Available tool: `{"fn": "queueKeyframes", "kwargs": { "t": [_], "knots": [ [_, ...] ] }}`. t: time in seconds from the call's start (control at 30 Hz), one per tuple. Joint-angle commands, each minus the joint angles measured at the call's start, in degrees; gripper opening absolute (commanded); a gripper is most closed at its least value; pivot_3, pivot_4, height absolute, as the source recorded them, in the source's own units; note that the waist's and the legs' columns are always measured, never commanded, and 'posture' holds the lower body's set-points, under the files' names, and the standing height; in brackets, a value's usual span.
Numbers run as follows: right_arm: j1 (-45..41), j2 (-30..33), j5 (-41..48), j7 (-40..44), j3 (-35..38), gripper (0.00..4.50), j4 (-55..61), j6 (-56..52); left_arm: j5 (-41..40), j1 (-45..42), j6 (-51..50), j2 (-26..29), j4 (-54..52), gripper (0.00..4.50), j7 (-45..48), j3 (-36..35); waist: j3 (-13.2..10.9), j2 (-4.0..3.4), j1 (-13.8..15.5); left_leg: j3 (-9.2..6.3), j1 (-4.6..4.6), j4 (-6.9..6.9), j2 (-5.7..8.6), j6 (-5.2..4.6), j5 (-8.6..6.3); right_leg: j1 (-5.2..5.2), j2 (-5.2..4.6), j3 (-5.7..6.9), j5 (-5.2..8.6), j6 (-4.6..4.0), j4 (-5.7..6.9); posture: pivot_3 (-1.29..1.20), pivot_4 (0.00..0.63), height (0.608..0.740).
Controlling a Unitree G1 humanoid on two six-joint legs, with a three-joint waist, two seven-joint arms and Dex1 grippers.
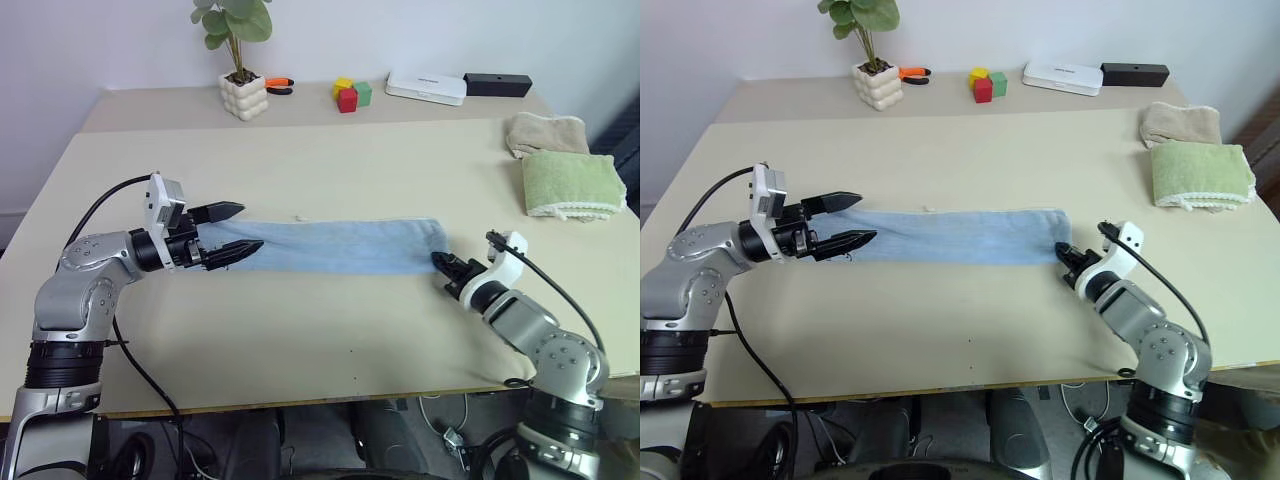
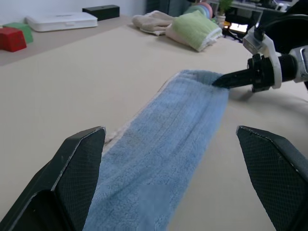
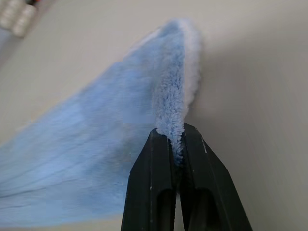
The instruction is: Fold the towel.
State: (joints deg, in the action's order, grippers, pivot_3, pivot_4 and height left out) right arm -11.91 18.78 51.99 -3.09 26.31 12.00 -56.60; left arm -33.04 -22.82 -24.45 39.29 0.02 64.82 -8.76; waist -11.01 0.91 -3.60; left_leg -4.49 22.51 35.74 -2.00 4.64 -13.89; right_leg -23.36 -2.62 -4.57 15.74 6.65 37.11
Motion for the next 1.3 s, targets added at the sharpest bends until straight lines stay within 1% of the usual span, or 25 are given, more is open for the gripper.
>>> {"fn": "queueKeyframes", "kwargs": {
  "t": [0.03, 0.17, 0.27, 0.33, 0.43, 0.5, 0.6, 0.7, 0.73, 0.83, 0.9, 1.0, 1.1, 1.17, 1.23, 1.27, 1.3],
  "knots": [
    [0.94, 5.49, -3.96, 5.03, -0.62, 0.04, 0.51, 2.86, -0.72, -0.24, 0.44, 1.04, -1.01, 4.5, 0.49, -1.46, -0.01, -0.01, 0.08, 0.0, 0.0, -0.03, 0.0, 0.0, 0.0, -0.01, 0.0, 0.0, -0.02, 0.04, -0.01, 0.0, 0.15, 0.74],
    [1.93, 12.04, -8.4, 10.0, -1.09, 0.04, -1.08, 5.5, -0.51, 0.02, 0.81, 1.08, -0.66, 4.5, 0.56, -1.52, -0.02, 0.0, 0.35, 0.01, 0.01, -0.05, 0.01, 0.0, 0.0, -0.01, -0.01, 0.0, -0.06, 0.14, -0.04, 0.0, 0.15, 0.74],
    [2.78, 19.15, -15.35, 16.43, -7.44, 0.04, 2.05, 9.67, -0.5, 0.38, 0.92, 0.7, -0.83, 4.5, 0.31, -1.42, -0.05, -0.06, 0.35, 0.04, 0.0, -0.03, 0.02, 0.0, 0.0, -0.02, -0.02, -0.02, -0.05, 0.11, -0.03, 0.0, 0.15, 0.74],
    [2.02, 22.78, -20.11, 19.41, -12.24, 0.04, 4.23, 12.97, -0.46, 0.57, 1.06, 0.42, -0.92, 4.5, 0.11, -1.32, -0.05, -0.06, 0.13, 0.04, -0.01, -0.04, 0.02, 0.0, 0.0, -0.02, -0.01, -0.02, -0.01, 0.05, -0.03, 0.0, 0.15, 0.74],
    [-1.34, 25.96, -25.09, 22.84, -18.62, 0.04, 7.28, 15.65, -0.51, 0.69, 1.14, 0.25, -0.91, 4.5, -0.06, -1.31, -0.06, -0.05, -0.33, 0.03, -0.02, -0.05, 0.01, 0.0, 0.0, -0.03, 0.0, -0.02, -0.04, 0.1, -0.02, 0.0, 0.15, 0.74],
    [-3.82, 26.23, -26.61, 25.2, -23.29, 0.04, 10.55, 15.75, -0.69, 0.82, 1.01, 0.28, -1.12, 4.5, -0.13, -1.43, -0.06, -0.04, -0.38, 0.03, -0.01, -0.05, 0.01, 0.0, 0.0, -0.05, 0.0, -0.02, -0.06, 0.13, -0.02, 0.0, 0.15, 0.74],
    [-6.58, 24.55, -27.77, 27.34, -29.09, 0.04, 13.9, 14.23, -0.92, 1.18, 0.8, 0.39, -1.73, 4.5, -0.14, -1.49, -0.07, -0.02, -0.22, 0.02, 0.01, -0.07, 0.01, 0.0, 0.0, -0.06, 0.0, -0.01, -0.06, 0.15, -0.03, 0.0, 0.15, 0.74],
    [-8.82, 20.5, -28.68, 27.61, -34.08, 0.04, 15.21, 13.49, -1.34, 1.69, 0.33, 0.59, -2.35, 4.5, -0.09, -1.69, -0.08, 0.03, -0.13, 0.02, 0.04, -0.06, 0.02, 0.0, 0.0, -0.05, -0.03, -0.01, -0.06, 0.15, -0.06, 0.0, 0.15, 0.74],
    [-9.92, 17.41, -28.71, 26.63, -35.8, 0.04, 14.95, 12.69, -1.34, 2.04, 0.36, 0.61, -2.72, 4.5, -0.2, -1.76, -0.09, 0.03, 0.0, 0.02, 0.04, -0.05, 0.01, 0.0, 0.0, -0.06, -0.03, -0.01, -0.06, 0.16, -0.06, 0.0, 0.15, 0.74],
    [-11.87, 11.0, -29.58, 25.2, -39.62, 0.04, 13.89, 10.78, -1.21, 3.07, 0.47, 0.6, -4.06, 4.5, -0.63, -1.86, -0.11, 0.08, -0.01, 0.0, 0.06, -0.04, 0.01, 0.0, 0.0, -0.08, -0.03, 0.0, -0.06, 0.15, -0.03, 0.0, 0.15, 0.74],
    [-12.12, 9.17, -31.71, 25.16, -41.97, 0.04, 12.71, 10.99, -1.35, 3.69, 0.21, 0.42, -4.93, 4.5, -1.18, -2.07, -0.11, 0.08, 0.0, -0.01, 0.07, -0.04, 0.01, 0.0, 0.0, -0.09, -0.03, 0.01, -0.06, 0.15, -0.03, 0.0, 0.15, 0.74],
    [-12.2, 7.45, -33.55, 25.59, -44.48, 0.04, 11.07, 11.05, -1.57, 4.84, -0.17, 0.6, -6.36, 4.5, -1.83, -2.58, -0.11, 0.09, 0.34, 0.01, 0.07, -0.04, 0.02, 0.0, 0.0, -0.08, -0.06, 0.01, -0.06, 0.15, -0.05, 0.0, 0.15, 0.74],
    [-12.38, 4.57, -33.12, 25.28, -43.98, 0.04, 9.87, 9.77, -1.69, 5.32, -0.32, 0.86, -6.67, 4.5, -1.98, -3.08, -0.12, 0.09, 0.57, -0.01, 0.07, -0.03, 0.02, 0.0, 0.0, -0.09, -0.04, 0.02, -0.06, 0.14, -0.03, 0.0, 0.15, 0.74],
    [-12.52, 4.32, -35.15, 25.8, -45.47, 0.04, 8.94, 10.97, -1.44, 5.34, -0.01, 0.96, -6.35, 4.5, -1.97, -3.16, -0.12, 0.09, 0.75, -0.01, 0.07, -0.03, 0.02, 0.0, 0.0, -0.09, -0.04, 0.02, -0.06, 0.14, -0.02, 0.0, 0.15, 0.74],
    [-12.51, 2.62, -36.26, 24.92, -45.4, 0.69, 7.45, 12.05, -1.36, 5.26, 0.04, 0.86, -6.15, 4.5, -2.15, -3.19, -0.12, 0.09, 0.84, 0.0, 0.07, -0.03, 0.02, 0.0, 0.0, -0.09, -0.04, 0.02, -0.06, 0.14, -0.03, 0.0, 0.15, 0.74],
    [-12.54, 2.33, -36.18, 25.72, -45.88, 0.9, 7.52, 12.11, -1.36, 5.3, 0.1, 0.78, -6.17, 4.5, -2.21, -3.21, -0.12, 0.09, 0.87, -0.01, 0.07, -0.03, 0.02, 0.0, 0.0, -0.09, -0.04, 0.02, -0.06, 0.14, -0.03, 0.0, 0.15, 0.74],
    [-12.46, 2.15, -36.19, 26.64, -46.54, 1.33, 7.92, 12.26, -1.37, 5.3, 0.14, 0.71, -6.13, 4.5, -2.26, -3.22, -0.12, 0.08, 0.9, -0.01, 0.06, -0.04, 0.02, 0.0, 0.0, -0.09, -0.04, 0.03, -0.06, 0.14, -0.02, 0.0, 0.15, 0.74]
  ]
}}
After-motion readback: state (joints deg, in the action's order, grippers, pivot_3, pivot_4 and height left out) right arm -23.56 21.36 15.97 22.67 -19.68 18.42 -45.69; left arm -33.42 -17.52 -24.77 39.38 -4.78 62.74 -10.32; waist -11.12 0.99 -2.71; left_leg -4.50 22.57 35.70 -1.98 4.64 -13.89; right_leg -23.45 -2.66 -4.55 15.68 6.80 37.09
